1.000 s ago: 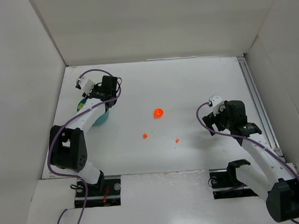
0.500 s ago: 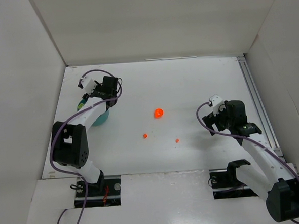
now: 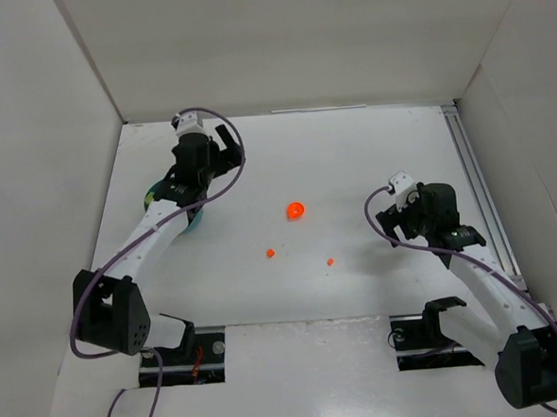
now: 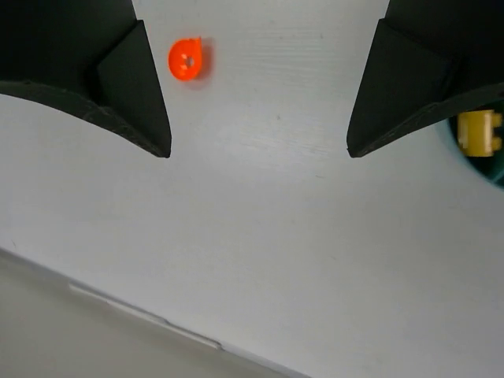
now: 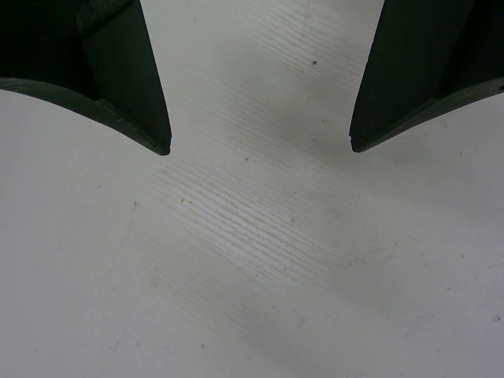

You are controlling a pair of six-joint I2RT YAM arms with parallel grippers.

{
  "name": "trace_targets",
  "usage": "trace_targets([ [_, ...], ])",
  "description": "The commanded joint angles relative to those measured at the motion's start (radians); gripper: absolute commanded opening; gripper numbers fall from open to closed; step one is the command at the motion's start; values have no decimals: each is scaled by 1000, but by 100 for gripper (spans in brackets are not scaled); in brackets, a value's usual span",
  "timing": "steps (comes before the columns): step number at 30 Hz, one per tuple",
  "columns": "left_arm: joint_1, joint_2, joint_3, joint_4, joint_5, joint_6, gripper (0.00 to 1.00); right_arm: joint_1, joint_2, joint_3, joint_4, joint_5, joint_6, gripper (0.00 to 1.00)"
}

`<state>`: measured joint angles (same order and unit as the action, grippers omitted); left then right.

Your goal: Sort the legos into containers by color

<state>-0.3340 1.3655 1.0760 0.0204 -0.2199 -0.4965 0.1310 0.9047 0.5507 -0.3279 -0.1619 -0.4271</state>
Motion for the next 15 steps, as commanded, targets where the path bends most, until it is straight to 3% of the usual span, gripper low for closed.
trace_targets([
  [1,-8,13,-74,140,461,124,88,-7,23,46,104,-21,-10,100],
  [4,-39,66,-97,182,611,124,83,-7,33,46,134,-45,-1,100],
  [11,-192,248,-16,147,569,133,69,-7,57,109,219,-76,33,100],
  [15,-221,317,32,109,476,133,48,-7,68,118,219,-94,24,100],
])
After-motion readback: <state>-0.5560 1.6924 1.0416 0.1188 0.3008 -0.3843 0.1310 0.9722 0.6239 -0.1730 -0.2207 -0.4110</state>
